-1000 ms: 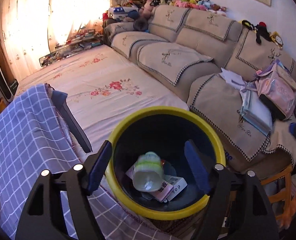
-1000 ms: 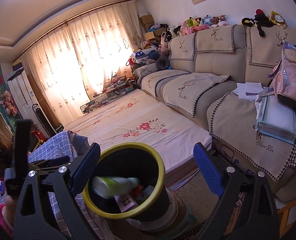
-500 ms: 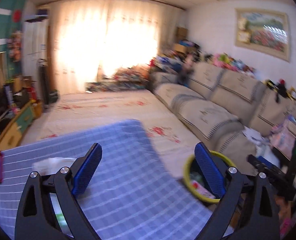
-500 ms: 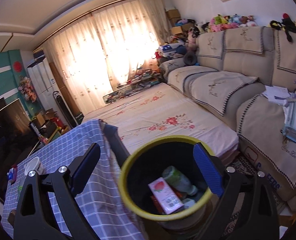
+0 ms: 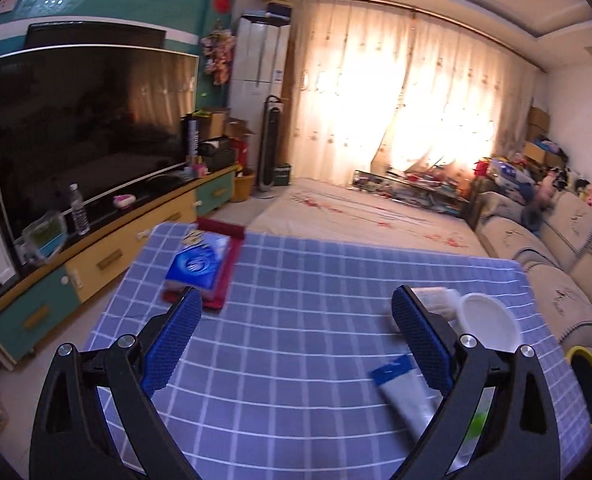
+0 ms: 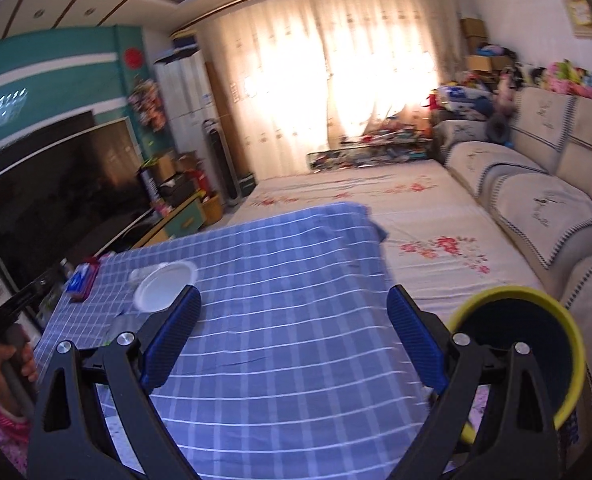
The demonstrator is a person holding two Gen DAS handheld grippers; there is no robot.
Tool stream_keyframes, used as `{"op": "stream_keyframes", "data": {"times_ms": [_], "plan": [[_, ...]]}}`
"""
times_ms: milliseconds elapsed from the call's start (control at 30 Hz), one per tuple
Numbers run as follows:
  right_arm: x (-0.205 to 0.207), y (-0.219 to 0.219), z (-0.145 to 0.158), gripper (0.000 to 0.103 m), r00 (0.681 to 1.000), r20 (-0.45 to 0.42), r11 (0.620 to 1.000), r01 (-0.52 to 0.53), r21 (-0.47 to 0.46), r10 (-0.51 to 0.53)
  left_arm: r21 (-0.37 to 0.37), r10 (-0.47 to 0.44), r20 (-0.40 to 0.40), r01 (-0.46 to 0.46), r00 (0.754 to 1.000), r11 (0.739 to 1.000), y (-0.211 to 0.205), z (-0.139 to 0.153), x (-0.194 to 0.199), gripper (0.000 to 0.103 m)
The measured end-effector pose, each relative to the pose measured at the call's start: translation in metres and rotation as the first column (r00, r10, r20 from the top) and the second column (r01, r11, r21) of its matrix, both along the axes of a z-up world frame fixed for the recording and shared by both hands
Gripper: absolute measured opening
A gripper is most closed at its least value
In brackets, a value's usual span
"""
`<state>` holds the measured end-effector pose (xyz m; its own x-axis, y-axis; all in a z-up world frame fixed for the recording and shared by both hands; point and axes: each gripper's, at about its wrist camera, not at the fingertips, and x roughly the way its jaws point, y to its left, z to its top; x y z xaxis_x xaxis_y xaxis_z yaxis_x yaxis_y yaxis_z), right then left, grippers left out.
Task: Collect trash
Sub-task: 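Grasp the clear plastic container with green band using the right tool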
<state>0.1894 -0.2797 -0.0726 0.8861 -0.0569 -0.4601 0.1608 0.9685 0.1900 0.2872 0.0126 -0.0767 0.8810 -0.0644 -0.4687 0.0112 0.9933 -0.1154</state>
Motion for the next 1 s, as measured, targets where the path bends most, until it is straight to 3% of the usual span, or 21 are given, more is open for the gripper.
{"op": "stream_keyframes", "data": {"times_ms": [267,467,633,800,1000], "plan": [[0.054,0.084,-0.011,0.089,0.967,-0.107,0.971,-0.238,-0.039,0.233,0.008,0.006,-0.016,-0.006,1.000,1.000,0.004,-0.020,0.008,0.094],[0.070,0.138,-0.034,0.085,0.901,-0.211,0.917,-0.396,-0.046,0.379,-0.003,0.009,-0.035,-0.009,0.999,1.000,0.005,-0.026,0.012,0.094],[0.082,0.159,-0.051,0.077,0.858,-0.286,0.888,-0.458,-0.049,0.427,-0.008,0.004,-0.043,-0.005,0.999,1.000,0.003,-0.030,0.013,0.094],[0.095,0.173,-0.063,0.077,0.825,-0.339,0.869,-0.493,-0.038,0.452,-0.009,0.005,-0.040,-0.005,0.999,1.000,0.004,-0.031,0.014,0.094],[0.105,0.173,-0.070,0.069,0.822,-0.366,0.876,-0.481,-0.034,0.437,-0.011,-0.001,-0.043,0.001,0.999,1.000,0.001,-0.033,0.014,0.094]]}}
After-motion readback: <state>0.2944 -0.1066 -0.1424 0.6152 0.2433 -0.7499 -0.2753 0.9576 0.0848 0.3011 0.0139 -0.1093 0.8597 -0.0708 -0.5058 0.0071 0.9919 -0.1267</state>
